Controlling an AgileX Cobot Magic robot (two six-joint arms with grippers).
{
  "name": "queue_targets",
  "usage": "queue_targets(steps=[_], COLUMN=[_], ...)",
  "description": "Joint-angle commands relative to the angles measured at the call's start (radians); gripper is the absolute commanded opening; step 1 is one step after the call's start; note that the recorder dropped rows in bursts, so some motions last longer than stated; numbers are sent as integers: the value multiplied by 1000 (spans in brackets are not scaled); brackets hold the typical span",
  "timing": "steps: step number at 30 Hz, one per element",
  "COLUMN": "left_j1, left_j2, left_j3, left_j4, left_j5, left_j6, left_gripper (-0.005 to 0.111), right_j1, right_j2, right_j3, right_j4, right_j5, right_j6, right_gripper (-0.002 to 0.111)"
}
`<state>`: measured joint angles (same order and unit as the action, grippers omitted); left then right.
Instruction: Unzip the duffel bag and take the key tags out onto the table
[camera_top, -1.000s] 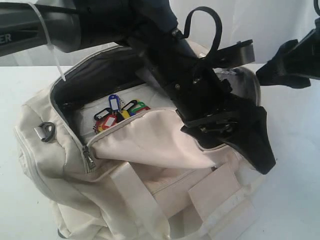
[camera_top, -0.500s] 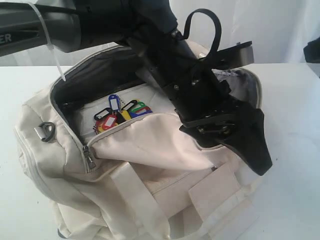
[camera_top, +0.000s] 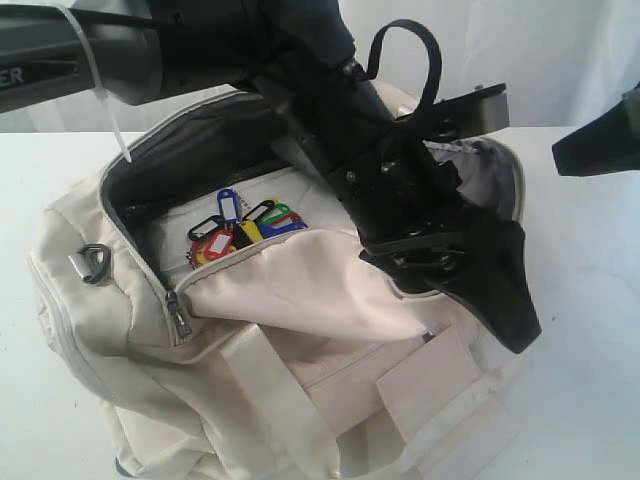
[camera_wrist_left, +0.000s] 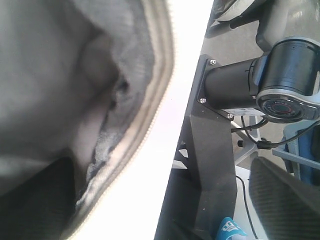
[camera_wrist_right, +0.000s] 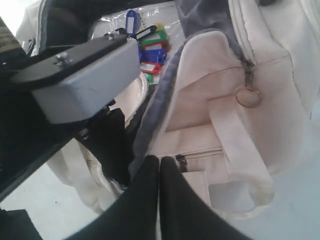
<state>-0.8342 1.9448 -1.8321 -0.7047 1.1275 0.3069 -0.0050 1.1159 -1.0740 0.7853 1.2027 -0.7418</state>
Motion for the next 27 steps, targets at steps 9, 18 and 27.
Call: queue_targets(steps=[9, 18, 27], left_j1=[-6, -6, -6], left_j2=[-13, -13, -13], left_j3=[4, 4, 4], left_j4=[-9, -11, -11], left_j5=[94, 94, 94], left_j6=[8, 8, 4], left_gripper=[93, 93, 93], right_j1=[-15, 63, 94], right_j2=[21, 21, 24], right_j3=[49, 165, 272], right_j4=[80, 102, 48], right_j5=[18, -35, -271], right_j6=[-40, -95, -92], right_gripper=[18, 55, 0])
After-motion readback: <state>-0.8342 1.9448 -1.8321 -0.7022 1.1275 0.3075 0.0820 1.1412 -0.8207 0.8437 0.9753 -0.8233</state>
